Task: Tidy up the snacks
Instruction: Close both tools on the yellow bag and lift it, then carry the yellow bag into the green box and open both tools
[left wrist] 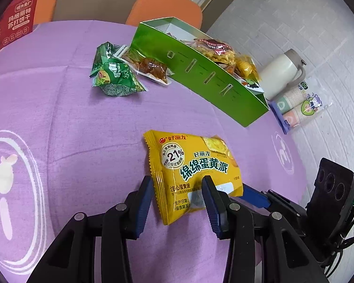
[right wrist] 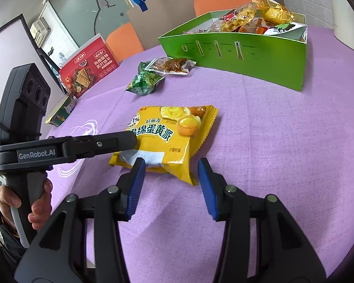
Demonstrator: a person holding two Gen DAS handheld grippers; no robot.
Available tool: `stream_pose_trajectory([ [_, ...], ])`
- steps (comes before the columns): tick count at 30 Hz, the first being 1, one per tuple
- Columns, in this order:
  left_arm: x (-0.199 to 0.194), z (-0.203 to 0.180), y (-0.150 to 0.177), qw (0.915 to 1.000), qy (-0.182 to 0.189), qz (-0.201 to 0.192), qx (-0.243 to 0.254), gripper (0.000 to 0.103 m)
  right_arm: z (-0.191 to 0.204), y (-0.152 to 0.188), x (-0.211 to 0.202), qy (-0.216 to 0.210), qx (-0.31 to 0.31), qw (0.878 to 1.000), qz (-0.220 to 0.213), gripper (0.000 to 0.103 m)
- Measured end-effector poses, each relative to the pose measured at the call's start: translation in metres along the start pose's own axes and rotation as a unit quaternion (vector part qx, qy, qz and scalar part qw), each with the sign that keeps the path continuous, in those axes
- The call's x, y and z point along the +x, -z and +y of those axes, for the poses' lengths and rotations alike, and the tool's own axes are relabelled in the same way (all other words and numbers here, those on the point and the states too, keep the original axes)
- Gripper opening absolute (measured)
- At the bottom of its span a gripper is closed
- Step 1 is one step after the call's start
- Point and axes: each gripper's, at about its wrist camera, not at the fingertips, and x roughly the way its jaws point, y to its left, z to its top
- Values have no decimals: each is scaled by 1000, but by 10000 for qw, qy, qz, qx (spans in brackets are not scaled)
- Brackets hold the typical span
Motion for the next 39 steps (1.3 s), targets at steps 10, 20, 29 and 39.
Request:
stream_pose_trajectory([
  [10,7,1,0,10000,5,38,-6,43,1,0,10,26,43,10000,56,34],
  [20,0,-24,-1,9990,-16,-151,424,24,11,-15,-9,125,-148,9994,-292,16],
  [29,-25,-47,-44,9954,3,-646,709,24,10,-67,-20,-8,-165,9965,-816,16],
  [39,-25,-59,-116,9909,162,-1023,859,24,-11,-135,-15,88,-60,9911,-1328,17],
])
